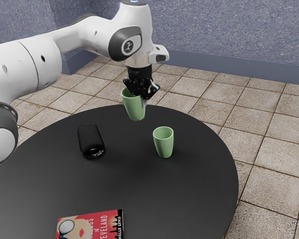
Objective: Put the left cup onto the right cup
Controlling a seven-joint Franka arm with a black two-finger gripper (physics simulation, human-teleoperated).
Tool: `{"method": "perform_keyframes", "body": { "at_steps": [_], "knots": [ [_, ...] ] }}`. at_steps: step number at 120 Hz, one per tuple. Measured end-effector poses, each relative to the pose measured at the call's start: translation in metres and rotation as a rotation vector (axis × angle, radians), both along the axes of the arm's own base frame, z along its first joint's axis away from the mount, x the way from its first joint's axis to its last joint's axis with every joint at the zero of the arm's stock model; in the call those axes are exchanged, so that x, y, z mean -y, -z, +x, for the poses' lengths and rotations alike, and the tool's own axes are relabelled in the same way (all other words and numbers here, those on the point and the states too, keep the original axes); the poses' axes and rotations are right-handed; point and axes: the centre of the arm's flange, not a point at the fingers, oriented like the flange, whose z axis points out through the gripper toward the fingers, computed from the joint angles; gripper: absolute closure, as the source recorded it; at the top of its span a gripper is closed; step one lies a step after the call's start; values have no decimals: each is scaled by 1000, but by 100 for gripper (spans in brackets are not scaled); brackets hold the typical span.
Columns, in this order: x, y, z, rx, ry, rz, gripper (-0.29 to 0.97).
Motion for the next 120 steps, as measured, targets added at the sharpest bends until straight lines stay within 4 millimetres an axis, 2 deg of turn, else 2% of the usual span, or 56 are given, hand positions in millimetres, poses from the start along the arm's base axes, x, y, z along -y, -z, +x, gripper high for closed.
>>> {"method": "perform_keyframes", "body": {
  "at_steps": [7, 16, 42, 75, 88, 103, 120],
  "knots": [
    [12, 1, 0, -14, 4, -12, 78],
    [15, 10, 7, -32, -7, -28, 78],
    [12, 59, 41, -44, -44, -33, 78],
    [36, 70, 53, 24, -30, -72, 78],
    [40, 83, 56, 19, -32, -75, 78],
    [47, 89, 58, 11, -29, -85, 78],
    [46, 91, 58, 2, -36, -84, 78]
  ]
}}
